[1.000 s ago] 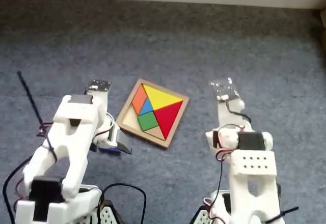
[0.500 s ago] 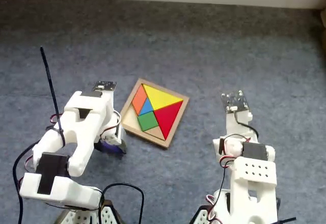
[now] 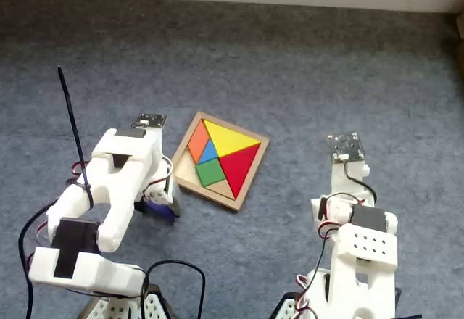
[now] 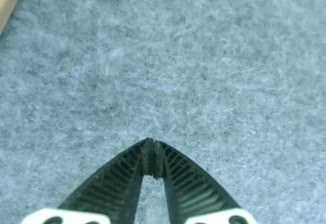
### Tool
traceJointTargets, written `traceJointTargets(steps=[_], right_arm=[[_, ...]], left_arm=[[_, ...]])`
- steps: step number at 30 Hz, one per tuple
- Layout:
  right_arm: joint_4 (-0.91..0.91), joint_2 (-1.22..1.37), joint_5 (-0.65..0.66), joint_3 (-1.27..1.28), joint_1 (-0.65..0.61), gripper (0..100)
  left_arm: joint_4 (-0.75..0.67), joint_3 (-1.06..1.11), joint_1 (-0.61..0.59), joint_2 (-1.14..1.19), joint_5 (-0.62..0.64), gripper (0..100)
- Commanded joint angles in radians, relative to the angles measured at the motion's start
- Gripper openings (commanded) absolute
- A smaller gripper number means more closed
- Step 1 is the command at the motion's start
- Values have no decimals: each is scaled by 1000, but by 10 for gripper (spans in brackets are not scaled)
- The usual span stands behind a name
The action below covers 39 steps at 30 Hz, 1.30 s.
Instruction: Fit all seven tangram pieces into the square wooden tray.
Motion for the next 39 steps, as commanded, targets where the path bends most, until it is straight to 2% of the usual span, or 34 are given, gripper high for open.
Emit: traceJointTargets(steps=[1,9,18,22,28,33,39], right_arm=[[-13,-19,8,-4,12,9],[-13,-15,8,-4,12,9],[-16,-22,9,19,10,9],[-77,-22,9,65,8,9],[-102,-22,9,91,12,9],[-102,-22,9,91,12,9],[-102,-22,9,91,12,9]], left_arm=[[-5,-15,-5,-134,3,231],[40,-4,31,-291,-38,231],[32,33,16,-160,-38,236],[-21,51,16,-71,-34,236],[-28,42,22,-21,-32,230],[-29,38,22,-21,-37,144],[-23,10,24,-22,-38,139]])
